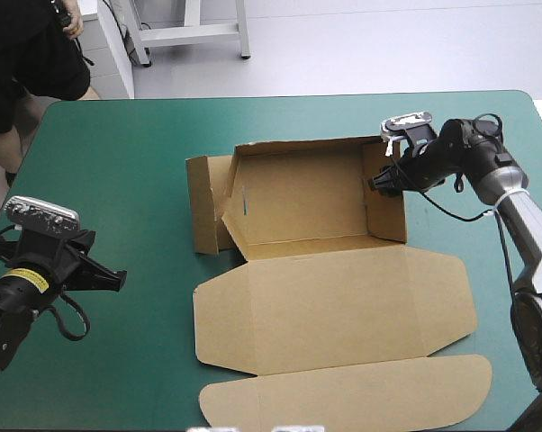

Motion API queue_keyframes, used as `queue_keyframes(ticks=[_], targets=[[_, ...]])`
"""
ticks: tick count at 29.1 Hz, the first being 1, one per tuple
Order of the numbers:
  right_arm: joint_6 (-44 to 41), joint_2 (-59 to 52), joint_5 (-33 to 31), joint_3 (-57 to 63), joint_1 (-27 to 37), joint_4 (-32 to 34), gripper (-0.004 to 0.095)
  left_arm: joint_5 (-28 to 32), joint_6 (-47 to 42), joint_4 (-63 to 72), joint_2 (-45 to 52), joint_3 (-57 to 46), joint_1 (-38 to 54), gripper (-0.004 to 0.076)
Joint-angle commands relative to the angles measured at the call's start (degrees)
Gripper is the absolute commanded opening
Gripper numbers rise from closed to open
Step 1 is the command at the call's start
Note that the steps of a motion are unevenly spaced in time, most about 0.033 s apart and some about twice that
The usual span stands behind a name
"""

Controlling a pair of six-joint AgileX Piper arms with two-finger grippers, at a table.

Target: Fold the box

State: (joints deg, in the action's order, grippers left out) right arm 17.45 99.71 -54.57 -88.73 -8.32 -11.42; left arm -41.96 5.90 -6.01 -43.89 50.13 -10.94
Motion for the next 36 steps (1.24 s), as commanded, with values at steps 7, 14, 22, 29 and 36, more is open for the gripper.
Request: queue_keyframes(ticks=[7, 14, 22, 29, 36], targets=[[-1.31, -3.13, -16.71, -15.69, 0.27, 0.12, 0.0720, 3.92, -0.12, -0.13, 0.29, 1.53, -0.04, 0.0007], [-3.06, -5.22, -17.30, -20.86, 0.27, 0.63, 0.0718, 3.56, -0.12, -0.13, 0.29, 1.53, -0.04, 0.0007], [-3.44, -4.31, -17.20, -21.11, 0.27, 0.22, 0.0719, 3.56, -0.12, -0.04, 0.29, 1.53, -0.04, 0.0008], [-4.26, 2.91, -14.59, -21.16, 0.27, 0.36, 0.0720, 3.36, -0.22, -0.04, 0.29, 1.53, -0.04, 0.0008], [-5.68, 9.79, -10.35, -22.92, 0.27, 0.09, 0.0718, 3.00, -0.22, -0.04, 0.29, 1.53, -0.04, 0.0007]])
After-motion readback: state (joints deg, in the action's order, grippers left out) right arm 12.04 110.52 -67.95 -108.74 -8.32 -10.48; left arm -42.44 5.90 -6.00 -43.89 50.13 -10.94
